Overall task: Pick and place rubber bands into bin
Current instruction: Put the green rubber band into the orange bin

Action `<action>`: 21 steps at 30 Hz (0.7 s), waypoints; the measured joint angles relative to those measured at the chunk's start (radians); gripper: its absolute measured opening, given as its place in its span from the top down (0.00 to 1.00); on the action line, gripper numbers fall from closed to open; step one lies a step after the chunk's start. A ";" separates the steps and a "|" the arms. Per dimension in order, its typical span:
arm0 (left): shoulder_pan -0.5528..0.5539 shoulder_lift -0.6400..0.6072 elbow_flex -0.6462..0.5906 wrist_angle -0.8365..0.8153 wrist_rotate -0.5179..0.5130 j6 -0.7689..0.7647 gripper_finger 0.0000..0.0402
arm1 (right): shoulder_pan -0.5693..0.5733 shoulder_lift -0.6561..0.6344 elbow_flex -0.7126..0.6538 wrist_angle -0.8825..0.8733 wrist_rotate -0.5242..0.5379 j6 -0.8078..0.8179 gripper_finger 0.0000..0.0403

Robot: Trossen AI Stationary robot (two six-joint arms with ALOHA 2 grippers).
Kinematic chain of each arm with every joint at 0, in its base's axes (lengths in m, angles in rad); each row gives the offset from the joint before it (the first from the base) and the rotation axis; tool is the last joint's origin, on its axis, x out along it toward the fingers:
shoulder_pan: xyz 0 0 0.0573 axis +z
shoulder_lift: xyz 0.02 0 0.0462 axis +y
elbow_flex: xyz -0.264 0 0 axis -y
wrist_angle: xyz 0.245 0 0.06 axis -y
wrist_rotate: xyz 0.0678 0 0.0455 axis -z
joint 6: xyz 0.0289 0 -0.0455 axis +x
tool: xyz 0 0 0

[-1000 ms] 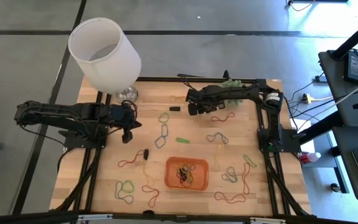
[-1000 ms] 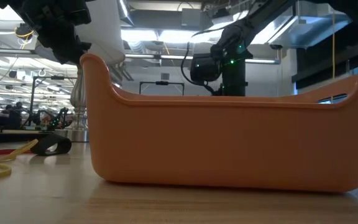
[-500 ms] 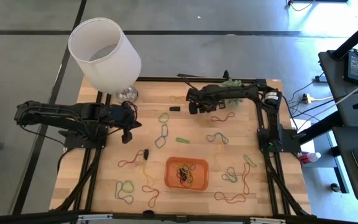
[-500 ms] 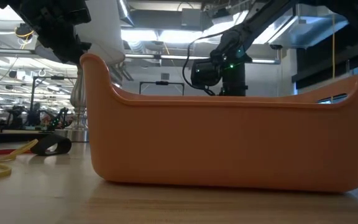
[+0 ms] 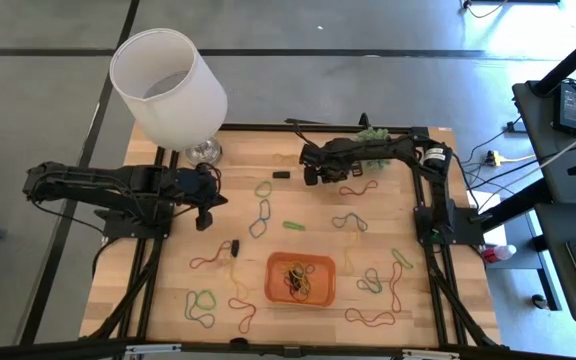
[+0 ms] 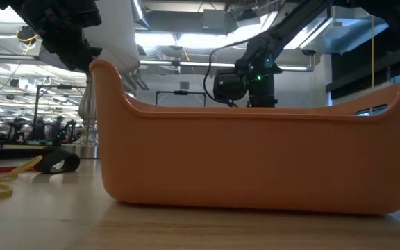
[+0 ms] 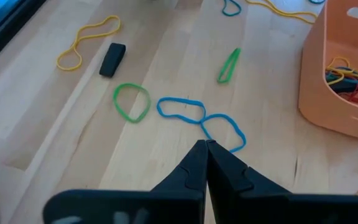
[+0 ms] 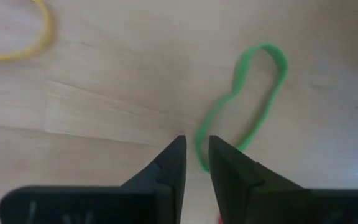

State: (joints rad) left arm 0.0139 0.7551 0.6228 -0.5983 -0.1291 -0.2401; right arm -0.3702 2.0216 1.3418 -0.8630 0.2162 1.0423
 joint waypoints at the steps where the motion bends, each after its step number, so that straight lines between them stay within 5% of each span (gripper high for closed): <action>1: 0.000 0.000 0.000 0.000 0.000 0.000 0.99 | 0.000 0.000 -0.014 0.010 0.002 0.005 0.82; 6: 0.000 0.000 0.000 -0.001 0.000 0.000 0.99 | 0.000 -0.012 -0.090 0.084 -0.020 0.019 0.83; 10: 0.000 0.000 0.000 -0.002 0.000 0.000 1.00 | 0.014 -0.014 -0.106 0.115 -0.036 0.007 0.94; 21: 0.000 0.000 0.001 -0.002 -0.007 0.000 1.00 | 0.107 -0.093 0.025 -0.023 0.009 -0.088 0.99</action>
State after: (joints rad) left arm 0.0139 0.7551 0.6235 -0.6004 -0.1364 -0.2401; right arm -0.2635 1.9283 1.3673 -0.8863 0.2248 0.9539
